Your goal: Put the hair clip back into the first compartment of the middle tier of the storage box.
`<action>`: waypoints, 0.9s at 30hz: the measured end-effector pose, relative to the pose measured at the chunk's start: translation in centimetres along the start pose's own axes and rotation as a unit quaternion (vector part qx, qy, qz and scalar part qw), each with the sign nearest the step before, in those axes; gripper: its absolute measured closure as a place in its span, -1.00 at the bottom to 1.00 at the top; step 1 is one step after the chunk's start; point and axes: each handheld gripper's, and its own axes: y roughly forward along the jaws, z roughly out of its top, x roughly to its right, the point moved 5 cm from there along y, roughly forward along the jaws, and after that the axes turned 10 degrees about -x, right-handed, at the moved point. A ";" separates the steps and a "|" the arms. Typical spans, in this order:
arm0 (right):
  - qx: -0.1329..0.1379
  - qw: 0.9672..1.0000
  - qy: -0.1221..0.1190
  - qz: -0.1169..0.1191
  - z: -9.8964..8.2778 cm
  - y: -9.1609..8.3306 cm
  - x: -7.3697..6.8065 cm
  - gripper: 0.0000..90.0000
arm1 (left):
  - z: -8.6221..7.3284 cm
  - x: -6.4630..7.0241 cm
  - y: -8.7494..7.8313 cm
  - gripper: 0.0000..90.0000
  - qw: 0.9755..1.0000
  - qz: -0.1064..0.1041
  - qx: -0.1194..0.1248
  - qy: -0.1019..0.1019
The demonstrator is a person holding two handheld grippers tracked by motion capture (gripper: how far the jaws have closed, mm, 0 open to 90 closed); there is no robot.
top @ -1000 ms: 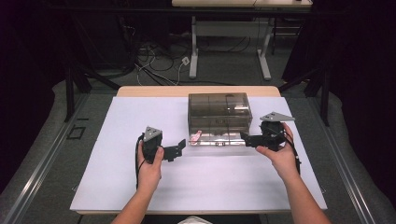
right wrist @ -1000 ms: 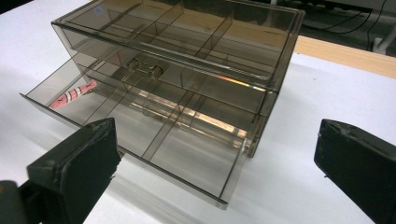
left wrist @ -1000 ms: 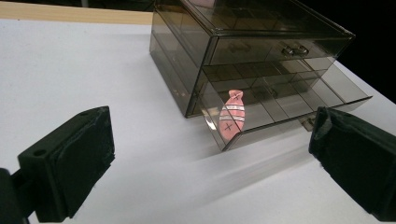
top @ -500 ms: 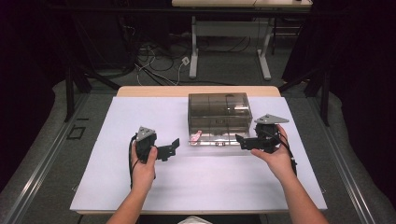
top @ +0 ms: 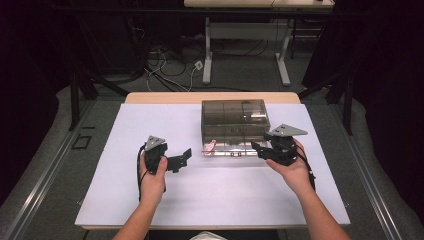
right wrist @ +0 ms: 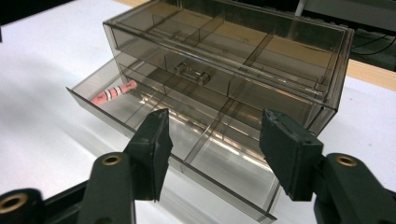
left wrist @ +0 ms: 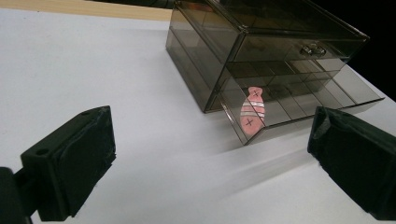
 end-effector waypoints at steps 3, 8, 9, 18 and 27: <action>0.002 1.000 0.003 0.005 0.0 -0.2 -0.1 -0.02 | 0.1 -0.1 -0.1 -0.98 1.000 -0.001 0.002 -0.002; 0.002 1.000 0.010 0.008 0.0 -0.3 -0.6 0.04 | 0.2 -0.3 -0.2 -0.98 1.000 0.000 0.005 -0.005; -0.006 1.000 0.020 0.009 -0.2 -0.3 -0.7 0.05 | 0.2 -0.3 -0.2 -0.98 1.000 -0.002 0.004 -0.006; -0.026 0.998 0.051 0.017 -0.8 0.3 -1.2 0.15 | 0.2 -0.9 -0.5 -0.97 1.000 0.004 0.007 -0.014; -0.057 0.996 0.063 0.023 -1.5 0.9 -1.8 0.47 | 0.2 -1.3 -0.5 -0.97 1.000 0.009 0.008 -0.021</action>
